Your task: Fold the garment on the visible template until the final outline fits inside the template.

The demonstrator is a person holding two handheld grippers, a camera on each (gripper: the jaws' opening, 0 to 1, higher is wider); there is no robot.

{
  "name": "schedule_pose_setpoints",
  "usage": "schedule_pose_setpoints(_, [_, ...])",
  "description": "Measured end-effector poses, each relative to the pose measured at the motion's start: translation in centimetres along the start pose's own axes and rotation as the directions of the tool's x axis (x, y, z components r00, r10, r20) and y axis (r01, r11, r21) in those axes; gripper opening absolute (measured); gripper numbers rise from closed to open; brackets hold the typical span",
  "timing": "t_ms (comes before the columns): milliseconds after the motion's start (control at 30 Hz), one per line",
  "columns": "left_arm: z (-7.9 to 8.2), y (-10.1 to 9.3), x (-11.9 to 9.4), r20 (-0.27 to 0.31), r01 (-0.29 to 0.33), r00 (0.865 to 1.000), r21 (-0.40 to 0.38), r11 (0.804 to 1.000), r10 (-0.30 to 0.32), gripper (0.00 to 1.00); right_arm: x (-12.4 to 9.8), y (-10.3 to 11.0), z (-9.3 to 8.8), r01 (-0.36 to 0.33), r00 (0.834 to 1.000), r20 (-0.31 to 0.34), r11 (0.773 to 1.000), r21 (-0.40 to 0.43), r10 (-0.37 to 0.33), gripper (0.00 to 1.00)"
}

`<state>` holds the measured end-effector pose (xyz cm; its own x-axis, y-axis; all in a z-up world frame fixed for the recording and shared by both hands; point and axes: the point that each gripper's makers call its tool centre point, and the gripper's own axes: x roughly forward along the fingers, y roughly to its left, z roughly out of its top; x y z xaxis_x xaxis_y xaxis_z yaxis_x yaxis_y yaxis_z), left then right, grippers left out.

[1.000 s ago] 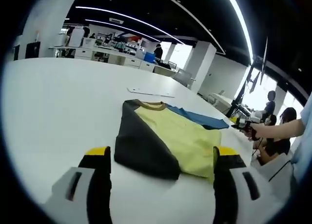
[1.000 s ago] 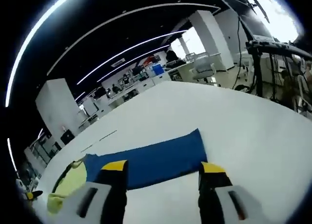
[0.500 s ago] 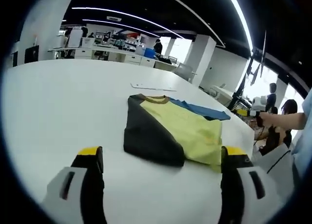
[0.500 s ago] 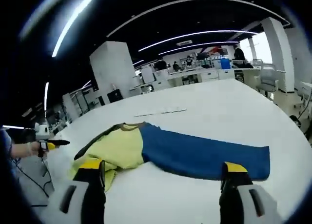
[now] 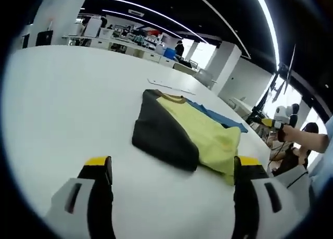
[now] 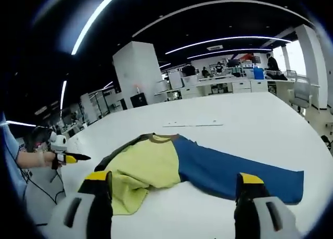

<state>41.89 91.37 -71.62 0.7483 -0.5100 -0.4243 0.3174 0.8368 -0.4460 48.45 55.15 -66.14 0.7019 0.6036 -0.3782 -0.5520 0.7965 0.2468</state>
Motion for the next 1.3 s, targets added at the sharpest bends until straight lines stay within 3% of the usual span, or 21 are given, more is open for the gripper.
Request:
schedule_pose_setpoints(133, [-0.6,-0.3,0.2,-0.018,0.016,1.000,-0.030,0.999,-0.017,0.84,-0.1,0.2,-0.3,-0.007,1.000,-0.015,1.000,-0.007,0.007,1.00])
schedule_pose_setpoints(267, [-1.0,-0.3,0.8,-0.034,0.010,0.999,-0.080,0.997,-0.013,0.87,-0.4,0.5,-0.8,-0.017,0.999,-0.047,0.999,-0.049,0.015,1.00])
schedule_pose_setpoints(400, [-0.6,-0.7,1.6,-0.012,0.032,0.999,-0.202,0.979,-0.036,0.74,-0.7,0.8,-1.2,-0.024,0.997,-0.074,0.997,-0.076,0.018,1.00])
schedule_pose_setpoints(500, [-0.6,-0.6,2.5,-0.022,0.013,1.000,-0.198,0.980,-0.018,0.74,-0.8,0.9,-1.3,-0.026,0.997,-0.079,0.996,-0.080,0.020,1.00])
schedule_pose_setpoints(667, [-0.4,-1.3,3.8,0.004,0.027,1.000,-0.342,0.939,-0.028,0.62,-1.0,1.0,-1.6,-0.027,0.996,-0.084,0.997,-0.079,0.020,1.00])
schedule_pose_setpoints(767, [-1.0,-1.0,4.3,-0.023,-0.004,1.000,-0.345,0.939,-0.004,0.58,-1.3,0.9,-1.9,-0.024,0.996,-0.090,0.996,-0.085,0.016,1.00])
schedule_pose_setpoints(800, [-0.9,-0.9,4.4,-0.019,-0.005,1.000,-0.348,0.937,-0.002,0.54,-1.5,0.9,-2.1,-0.022,0.995,-0.096,0.996,-0.087,0.014,1.00])
schedule_pose_setpoints(900, [-1.2,-0.7,4.6,-0.023,-0.021,1.000,-0.423,0.906,0.012,0.44,-1.9,0.8,-2.4,-0.018,0.995,-0.098,0.996,-0.088,0.009,0.99])
schedule_pose_setpoints(967, [-1.7,-0.4,4.8,-0.041,-0.032,0.999,-0.417,0.908,0.017,0.34,-2.1,0.7,-2.6,-0.014,0.995,-0.100,0.996,-0.085,0.005,0.99])
schedule_pose_setpoints(1067, [-2.3,0.4,5.3,-0.036,-0.044,0.999,-0.469,0.882,0.031,0.19,-2.5,0.5,-3.1,-0.007,0.994,-0.106,0.997,-0.081,-0.001,0.99])
schedule_pose_setpoints(1167, [-2.5,0.5,5.4,-0.041,-0.034,0.999,-0.478,0.878,0.016,0.03,-3.0,0.5,-3.6,-0.001,0.993,-0.115,0.997,-0.077,-0.008,0.98])
schedule_pose_setpoints(1300, [-1.8,-0.4,5.4,-0.046,-0.010,0.999,-0.487,0.873,-0.014,0.00,-3.6,0.3,-3.9,0.012,0.994,-0.110,0.998,-0.055,-0.017,0.98])
